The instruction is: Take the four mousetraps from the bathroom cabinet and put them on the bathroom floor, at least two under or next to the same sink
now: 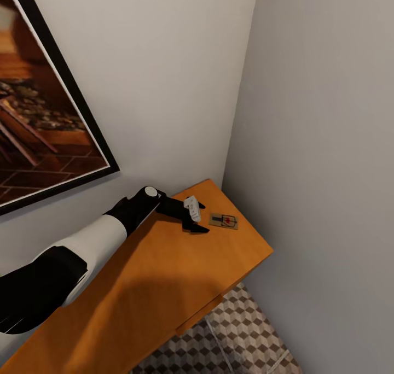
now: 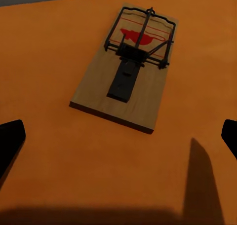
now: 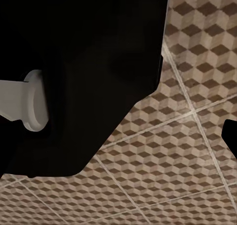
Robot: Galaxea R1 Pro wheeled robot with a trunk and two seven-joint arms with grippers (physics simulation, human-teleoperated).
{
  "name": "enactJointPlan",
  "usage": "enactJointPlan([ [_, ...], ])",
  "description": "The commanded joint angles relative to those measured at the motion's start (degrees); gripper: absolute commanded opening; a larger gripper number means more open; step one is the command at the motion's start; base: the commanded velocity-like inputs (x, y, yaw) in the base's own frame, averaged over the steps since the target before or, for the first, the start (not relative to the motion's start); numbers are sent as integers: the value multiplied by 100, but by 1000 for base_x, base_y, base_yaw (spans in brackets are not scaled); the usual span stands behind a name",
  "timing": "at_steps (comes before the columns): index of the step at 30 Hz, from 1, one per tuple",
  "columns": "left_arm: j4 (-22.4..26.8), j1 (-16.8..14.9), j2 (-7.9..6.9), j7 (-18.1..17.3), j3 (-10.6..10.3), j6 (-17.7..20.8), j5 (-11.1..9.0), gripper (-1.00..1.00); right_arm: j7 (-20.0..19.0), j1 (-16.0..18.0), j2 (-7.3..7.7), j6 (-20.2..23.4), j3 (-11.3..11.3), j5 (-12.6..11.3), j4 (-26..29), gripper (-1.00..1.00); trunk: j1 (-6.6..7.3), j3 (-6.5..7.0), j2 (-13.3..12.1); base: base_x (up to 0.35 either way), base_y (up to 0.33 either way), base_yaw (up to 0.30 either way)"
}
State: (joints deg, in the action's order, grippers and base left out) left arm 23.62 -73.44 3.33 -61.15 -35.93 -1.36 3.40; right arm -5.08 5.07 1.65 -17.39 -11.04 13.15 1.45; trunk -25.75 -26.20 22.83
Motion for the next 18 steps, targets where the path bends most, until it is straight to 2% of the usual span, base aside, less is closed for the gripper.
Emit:
enactJointPlan([
  [1, 3, -4, 2, -11, 2, -12, 29, 100, -23, 3, 2, -19, -51, 39, -4, 100, -3, -8, 9, 0, 0, 0],
  [5, 16, -4, 10, -11, 5, -8, 29, 100, -26, 3, 2, -19, -49, 39, -4, 100, -3, -9, 9, 0, 0, 0],
  [18, 548, -4, 60, -49, 5, 71, 27, 100, -20, 3, 2, -19, -47, 39, -4, 100, -3, -9, 9, 0, 0, 0],
])
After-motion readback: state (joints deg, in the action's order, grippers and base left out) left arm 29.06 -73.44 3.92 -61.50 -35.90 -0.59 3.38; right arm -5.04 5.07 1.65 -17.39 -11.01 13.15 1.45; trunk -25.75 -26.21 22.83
